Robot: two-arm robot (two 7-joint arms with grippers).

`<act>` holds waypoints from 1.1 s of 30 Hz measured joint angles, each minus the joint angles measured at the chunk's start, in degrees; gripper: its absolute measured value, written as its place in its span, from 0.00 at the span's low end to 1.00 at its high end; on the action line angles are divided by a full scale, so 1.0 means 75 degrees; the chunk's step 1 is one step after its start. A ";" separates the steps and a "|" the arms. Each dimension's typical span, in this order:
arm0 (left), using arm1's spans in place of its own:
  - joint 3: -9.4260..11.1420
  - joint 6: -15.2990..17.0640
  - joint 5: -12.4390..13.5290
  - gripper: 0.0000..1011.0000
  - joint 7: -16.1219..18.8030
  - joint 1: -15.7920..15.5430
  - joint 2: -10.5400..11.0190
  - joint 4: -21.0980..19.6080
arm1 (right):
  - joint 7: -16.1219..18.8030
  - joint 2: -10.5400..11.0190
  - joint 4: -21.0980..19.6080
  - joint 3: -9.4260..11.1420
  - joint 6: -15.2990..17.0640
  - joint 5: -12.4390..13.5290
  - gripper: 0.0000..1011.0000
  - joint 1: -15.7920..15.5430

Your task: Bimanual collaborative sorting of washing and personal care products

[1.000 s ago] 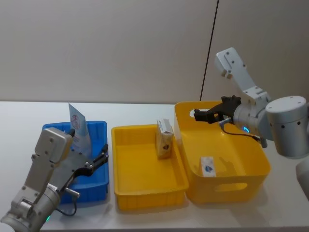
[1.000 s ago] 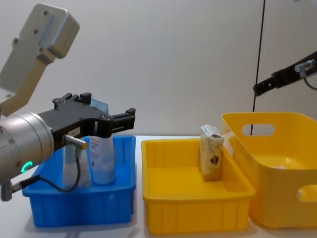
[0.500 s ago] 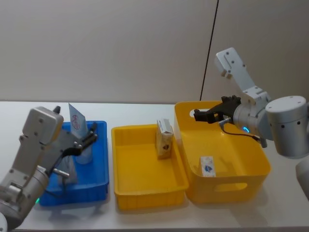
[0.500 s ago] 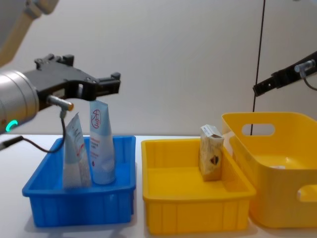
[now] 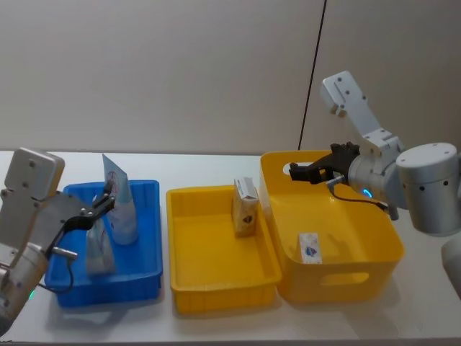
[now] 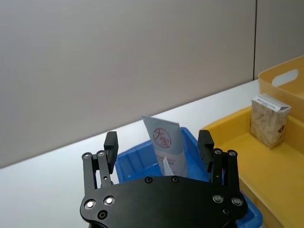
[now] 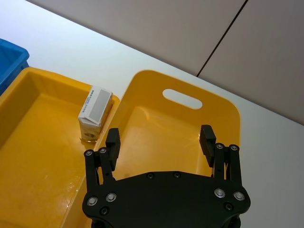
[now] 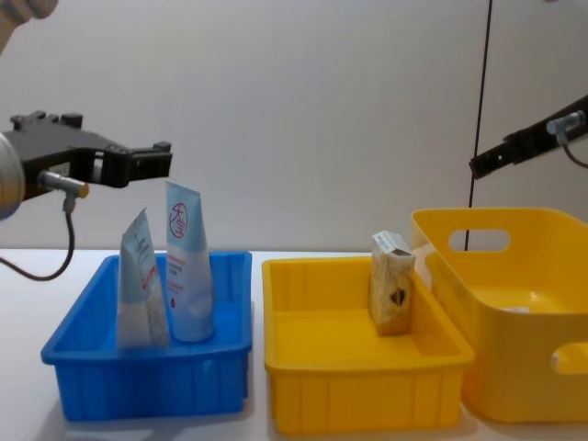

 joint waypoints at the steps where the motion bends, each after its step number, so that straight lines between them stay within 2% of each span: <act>1: -0.0025 0.0052 -0.0026 0.99 -0.0002 0.0011 -0.0007 0.0000 | 0.0000 0.0000 0.0000 0.0000 0.0000 0.0000 0.99 0.0000; 4: -0.0158 0.0328 -0.0192 0.99 -0.0047 0.0058 -0.0041 0.0055 | 0.0000 0.0000 0.0000 0.0000 0.0000 0.0000 0.99 0.0001; 14: -0.0338 0.0928 -0.0586 0.99 -0.0372 0.0070 -0.0108 0.0403 | -0.0001 0.0000 0.0000 0.0000 0.0000 0.0000 0.99 0.0000; 33: -0.0263 0.1340 -0.0858 0.99 -0.0906 0.0031 -0.0301 0.0906 | -0.0001 0.0000 -0.0001 0.0000 0.0000 0.0000 0.99 0.0000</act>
